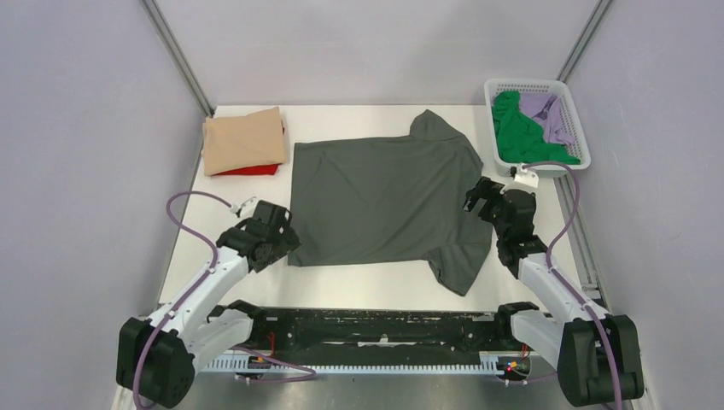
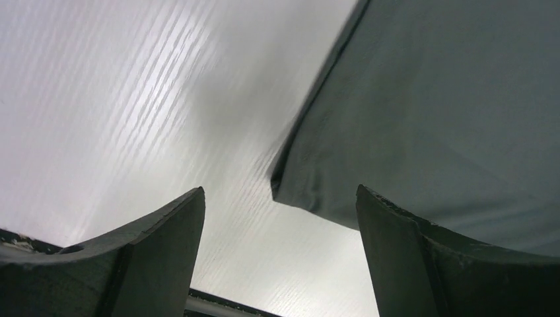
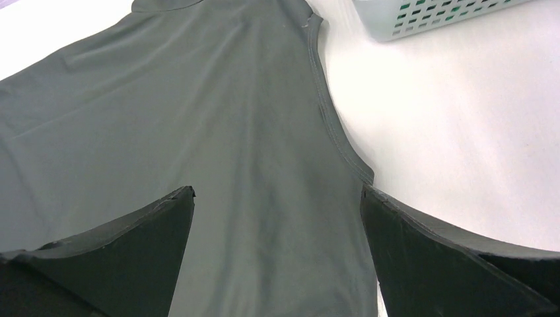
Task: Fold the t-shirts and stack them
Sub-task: Grab the side of the flattened tshirt closest away from the robot with both arms, then fold the flattened tshirt in 1/3 of the way
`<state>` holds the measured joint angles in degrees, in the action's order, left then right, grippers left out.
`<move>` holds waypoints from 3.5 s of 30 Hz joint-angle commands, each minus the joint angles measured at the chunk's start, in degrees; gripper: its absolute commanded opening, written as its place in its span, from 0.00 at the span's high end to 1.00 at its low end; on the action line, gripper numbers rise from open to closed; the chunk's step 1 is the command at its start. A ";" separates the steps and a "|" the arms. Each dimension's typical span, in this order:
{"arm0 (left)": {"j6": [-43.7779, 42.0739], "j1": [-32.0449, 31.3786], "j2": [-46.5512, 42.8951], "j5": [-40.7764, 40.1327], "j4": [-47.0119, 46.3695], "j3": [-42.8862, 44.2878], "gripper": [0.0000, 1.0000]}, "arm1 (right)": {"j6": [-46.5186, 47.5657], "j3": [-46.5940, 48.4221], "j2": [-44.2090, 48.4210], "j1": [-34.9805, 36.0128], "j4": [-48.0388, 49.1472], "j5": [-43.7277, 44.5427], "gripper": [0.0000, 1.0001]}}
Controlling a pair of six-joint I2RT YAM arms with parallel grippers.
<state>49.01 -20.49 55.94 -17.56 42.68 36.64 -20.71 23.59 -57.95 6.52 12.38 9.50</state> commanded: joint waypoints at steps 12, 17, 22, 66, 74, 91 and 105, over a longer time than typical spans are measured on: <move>13.56 -0.10 3.00 2.76 -6.10 -7.25 0.47 | 0.69 -0.23 1.74 0.05 -2.84 -0.28 0.02; 14.50 -0.08 4.91 3.24 -8.68 -8.83 0.53 | 0.52 0.31 1.46 0.05 -5.45 -0.28 0.02; 14.97 -0.15 7.92 3.66 -11.92 -9.75 0.60 | 0.68 0.14 2.23 0.06 -7.49 -0.42 0.02; 10.57 -0.14 2.56 4.11 -9.19 -10.31 0.98 | -1.35 -1.12 -3.92 32.21 -43.06 2.83 0.63; 9.43 -0.16 -1.85 3.49 -2.41 -9.15 0.98 | -2.38 -0.47 2.19 33.44 -49.37 -2.48 1.00; 4.98 0.14 3.00 10.89 -10.23 -1.95 0.98 | 1.38 12.58 1.40 36.00 -37.72 11.28 1.00; -0.40 7.57 12.34 7.10 -11.54 8.37 0.98 | 10.03 25.61 -11.91 25.05 -30.11 12.30 1.00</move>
<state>52.16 -14.70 66.11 -8.93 33.15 41.58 -14.11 45.23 -67.96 34.39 -20.99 21.30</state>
